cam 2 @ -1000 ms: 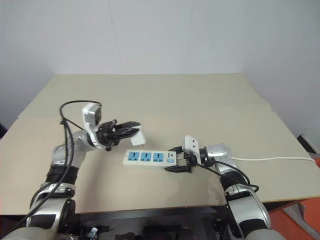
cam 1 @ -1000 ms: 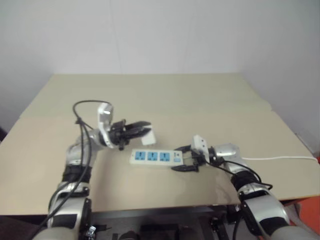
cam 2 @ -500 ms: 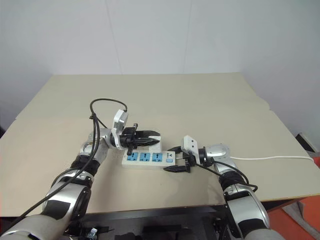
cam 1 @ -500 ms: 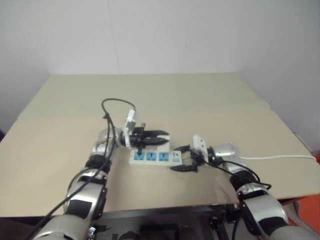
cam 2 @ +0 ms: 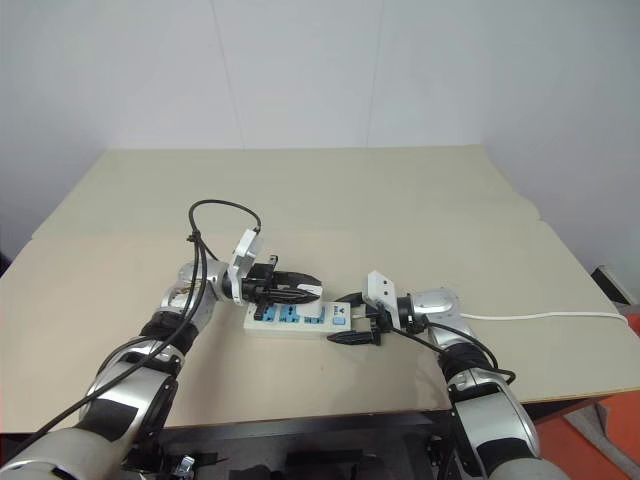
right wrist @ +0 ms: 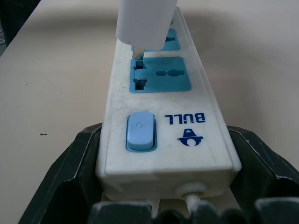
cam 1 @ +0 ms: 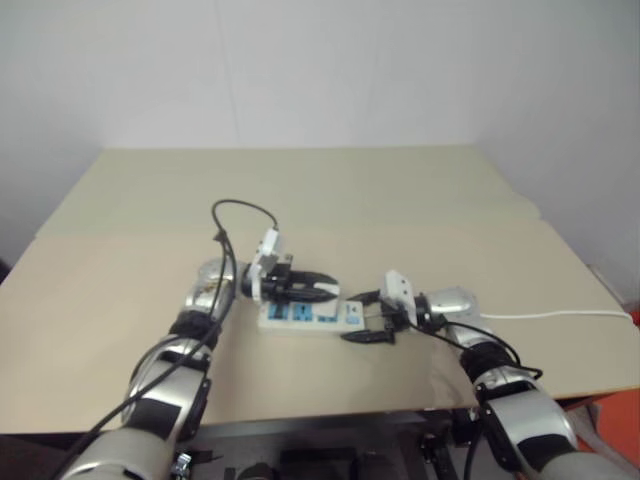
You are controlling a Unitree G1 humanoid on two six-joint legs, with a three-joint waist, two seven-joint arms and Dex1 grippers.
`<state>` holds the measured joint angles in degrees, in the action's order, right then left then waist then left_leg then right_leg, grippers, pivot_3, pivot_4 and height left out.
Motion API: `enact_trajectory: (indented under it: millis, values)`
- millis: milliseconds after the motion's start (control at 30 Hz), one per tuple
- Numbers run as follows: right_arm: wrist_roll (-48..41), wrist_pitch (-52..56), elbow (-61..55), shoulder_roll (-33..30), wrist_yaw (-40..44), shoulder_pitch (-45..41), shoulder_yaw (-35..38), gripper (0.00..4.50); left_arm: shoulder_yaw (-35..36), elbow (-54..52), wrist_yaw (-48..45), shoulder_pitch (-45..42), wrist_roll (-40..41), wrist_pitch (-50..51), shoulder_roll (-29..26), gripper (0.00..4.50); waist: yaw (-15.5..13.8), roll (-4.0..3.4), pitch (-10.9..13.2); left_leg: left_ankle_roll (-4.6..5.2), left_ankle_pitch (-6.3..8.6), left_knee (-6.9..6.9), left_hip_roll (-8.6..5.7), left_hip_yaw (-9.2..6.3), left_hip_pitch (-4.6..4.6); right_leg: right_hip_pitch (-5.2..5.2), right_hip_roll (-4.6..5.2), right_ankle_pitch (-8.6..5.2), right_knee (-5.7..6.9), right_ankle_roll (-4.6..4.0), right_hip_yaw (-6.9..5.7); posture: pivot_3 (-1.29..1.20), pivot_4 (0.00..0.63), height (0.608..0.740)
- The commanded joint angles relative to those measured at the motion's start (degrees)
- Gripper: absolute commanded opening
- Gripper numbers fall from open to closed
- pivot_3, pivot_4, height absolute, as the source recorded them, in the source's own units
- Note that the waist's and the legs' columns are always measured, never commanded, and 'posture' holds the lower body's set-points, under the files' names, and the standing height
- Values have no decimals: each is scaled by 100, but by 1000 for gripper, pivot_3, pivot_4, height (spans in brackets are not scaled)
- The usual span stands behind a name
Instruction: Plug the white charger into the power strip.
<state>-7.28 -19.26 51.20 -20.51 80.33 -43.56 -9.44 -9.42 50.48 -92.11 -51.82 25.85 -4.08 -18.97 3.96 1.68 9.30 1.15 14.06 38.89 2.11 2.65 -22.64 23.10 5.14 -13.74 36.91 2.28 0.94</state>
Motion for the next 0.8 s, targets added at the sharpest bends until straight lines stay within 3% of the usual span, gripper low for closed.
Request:
enact_trajectory:
  millis: [33,800]
  values:
    - [253,-11,81,68,-93,158,-155,3417,47,-3,-39,-124,59,-102,-2,1042,1,0,0,0,0,0,0,0,0,0,0,0,0,0,0,0,150,740]
    - [221,15,-21,75,-128,202,-134,3417,92,198,-39,-101,-121,-321,219,1042,5,0,0,0,0,-1,2,0,1,1,-3,0,-12,0,1,0,150,740]
